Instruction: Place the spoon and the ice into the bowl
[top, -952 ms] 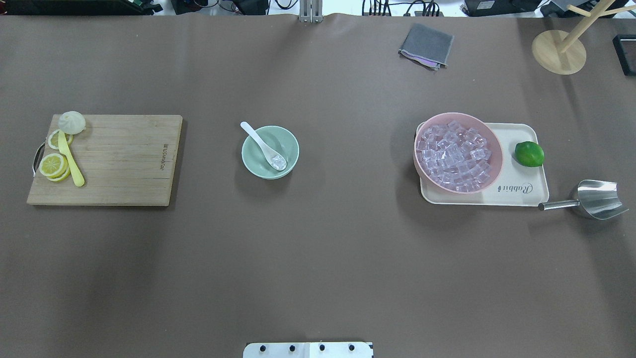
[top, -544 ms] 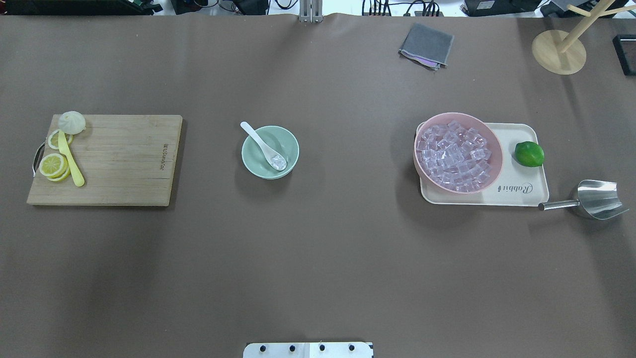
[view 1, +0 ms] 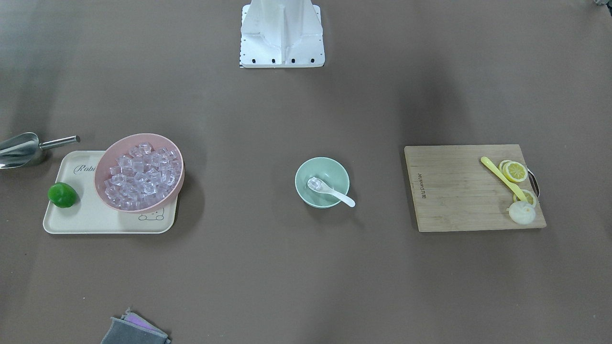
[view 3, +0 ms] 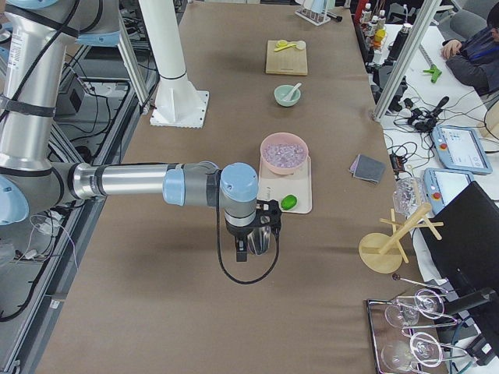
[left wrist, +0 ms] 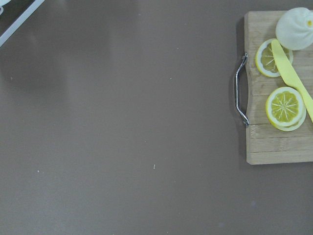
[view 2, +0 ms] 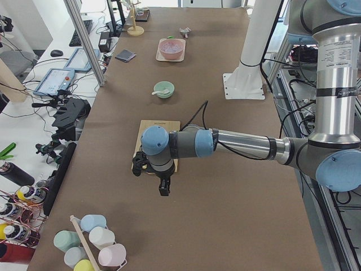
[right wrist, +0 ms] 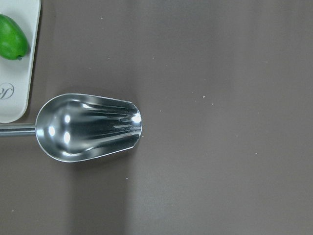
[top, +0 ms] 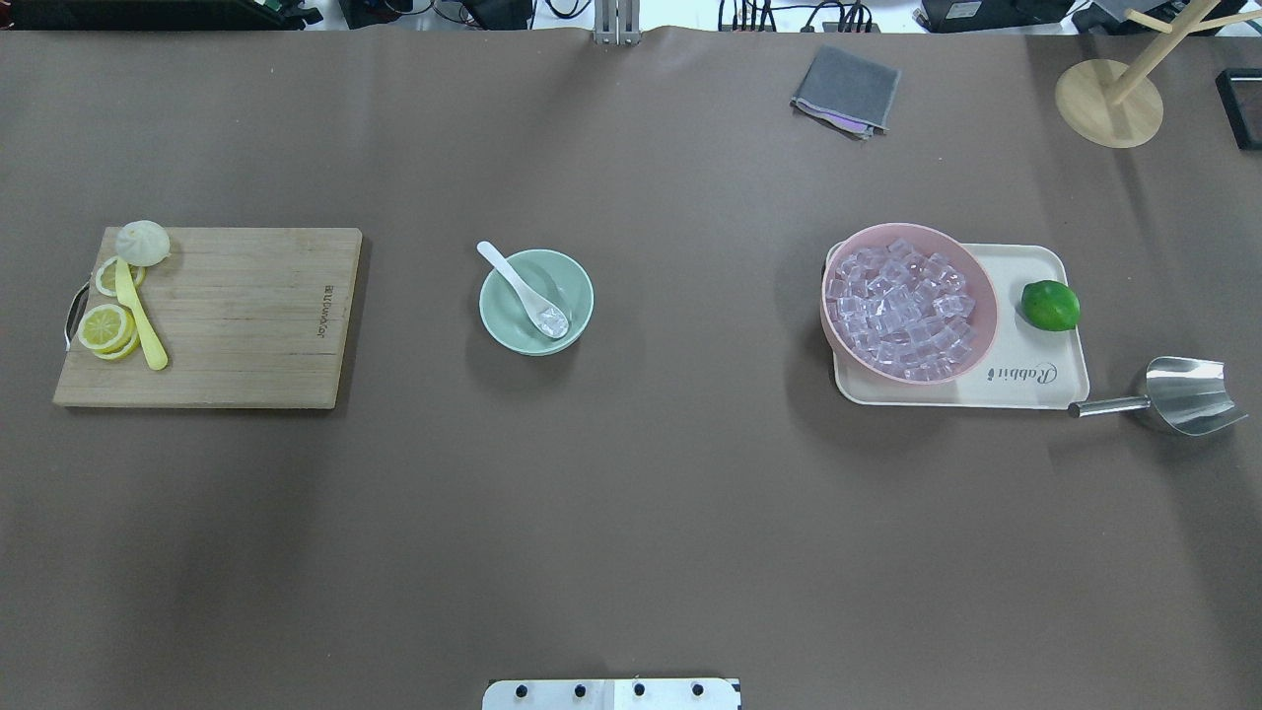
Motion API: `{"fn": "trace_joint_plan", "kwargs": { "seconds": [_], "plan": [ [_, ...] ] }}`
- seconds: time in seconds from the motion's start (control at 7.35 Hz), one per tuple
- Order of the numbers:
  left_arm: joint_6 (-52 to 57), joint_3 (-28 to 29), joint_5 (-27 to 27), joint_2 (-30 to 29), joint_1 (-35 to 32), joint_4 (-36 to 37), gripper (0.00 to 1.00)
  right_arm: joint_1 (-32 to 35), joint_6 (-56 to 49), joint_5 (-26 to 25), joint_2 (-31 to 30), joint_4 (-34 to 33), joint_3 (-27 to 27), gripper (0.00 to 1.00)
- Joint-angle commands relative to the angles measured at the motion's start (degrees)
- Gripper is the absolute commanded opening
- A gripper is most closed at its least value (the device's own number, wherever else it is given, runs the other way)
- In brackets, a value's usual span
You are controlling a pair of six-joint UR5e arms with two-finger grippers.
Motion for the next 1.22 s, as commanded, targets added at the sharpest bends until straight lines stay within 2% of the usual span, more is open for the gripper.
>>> {"fn": "trace_joint_plan", "kwargs": {
  "seconds": [0.0,1.09],
  "plan": [
    [0.0,0.0,0.1,0.0,-0.1,0.0,0.99,-0.1,-0.1,1.1,-0.3,0.0,0.0,1.0],
    [0.0,-2.3,0.1,2.7,-0.6,0.1,0.99,-0.1,-0.3,1.2,-0.4,0.0,0.0,1.0]
  ]
}}
